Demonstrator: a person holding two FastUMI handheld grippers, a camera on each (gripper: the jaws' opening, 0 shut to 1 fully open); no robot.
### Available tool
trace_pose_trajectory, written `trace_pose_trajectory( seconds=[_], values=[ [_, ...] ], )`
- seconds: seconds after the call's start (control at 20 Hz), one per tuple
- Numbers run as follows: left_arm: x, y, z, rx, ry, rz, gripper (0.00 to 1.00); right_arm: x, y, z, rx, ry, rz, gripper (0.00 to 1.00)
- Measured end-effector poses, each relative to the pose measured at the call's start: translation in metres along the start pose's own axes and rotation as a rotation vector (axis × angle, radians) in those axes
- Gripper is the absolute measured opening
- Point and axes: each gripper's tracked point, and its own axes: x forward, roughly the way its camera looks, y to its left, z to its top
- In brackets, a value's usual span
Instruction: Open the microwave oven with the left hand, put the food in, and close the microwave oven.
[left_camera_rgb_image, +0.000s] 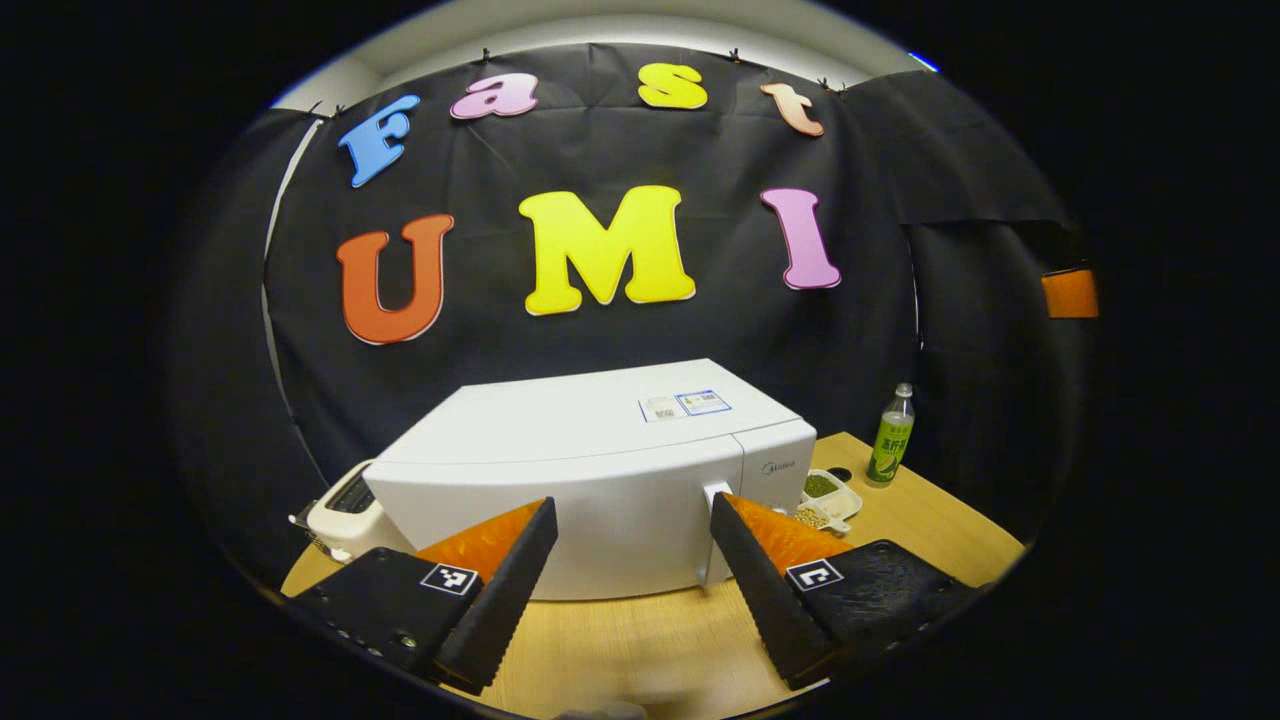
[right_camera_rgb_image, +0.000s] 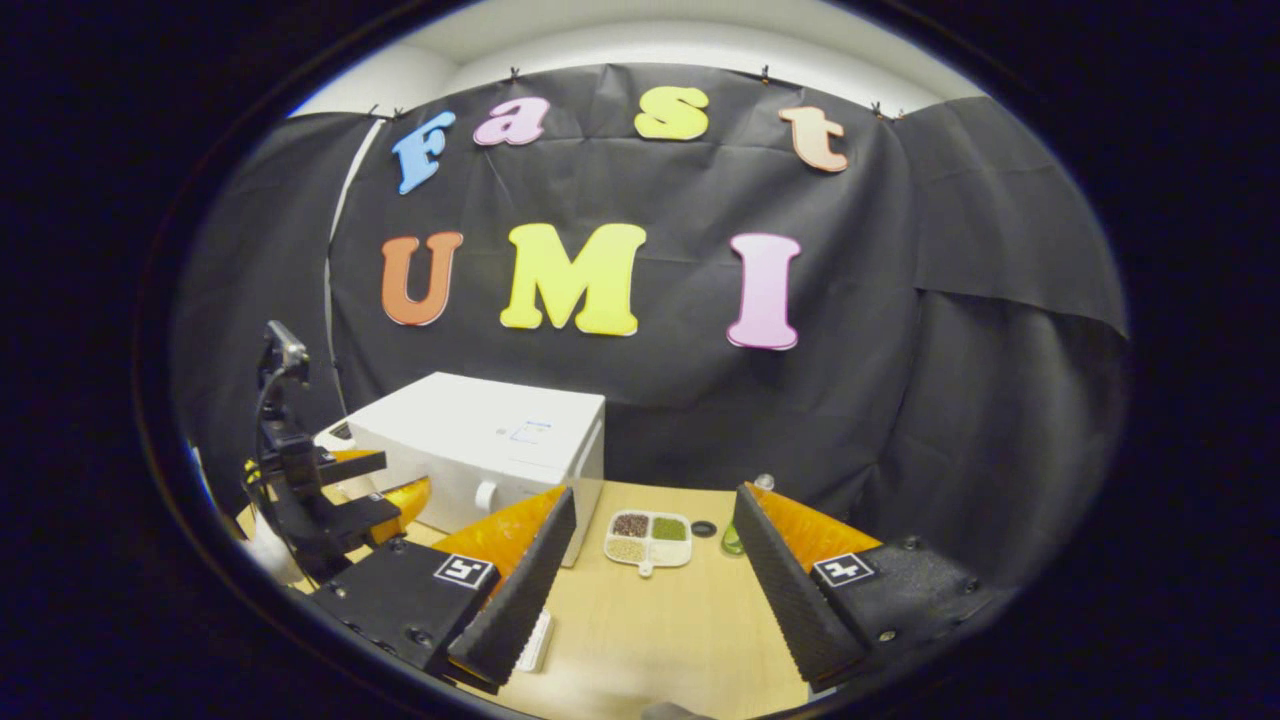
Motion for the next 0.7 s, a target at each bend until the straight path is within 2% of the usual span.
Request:
trace_pose_trajectory(
  seconds=[0.1, 0.3, 0.5, 0.55, 0.6, 0.7],
  values=[
    [-0.026, 0.01, 0.023, -0.013, -0.04, 0.002, 0.96, 0.002, 0.008, 0.007, -0.005, -0.023, 0.017, 0.92],
    [-0.073, 0.043, 0.052, -0.027, -0.086, 0.058, 0.96, -0.002, 0.02, 0.017, 0.0, -0.054, 0.04, 0.92],
    [-0.113, 0.078, 0.067, -0.024, -0.122, 0.128, 0.96, -0.012, 0.024, 0.02, 0.028, -0.07, 0.035, 0.95],
    [-0.12, 0.083, 0.069, -0.026, -0.132, 0.138, 0.96, -0.015, 0.024, 0.019, 0.033, -0.073, 0.03, 1.0],
    [-0.127, 0.089, 0.07, -0.031, -0.133, 0.151, 0.96, -0.018, 0.024, 0.018, 0.039, -0.076, 0.024, 0.95],
    [-0.139, 0.095, 0.071, -0.043, -0.142, 0.16, 0.96, -0.025, 0.025, 0.017, 0.055, -0.083, 0.014, 0.95]
  ],
)
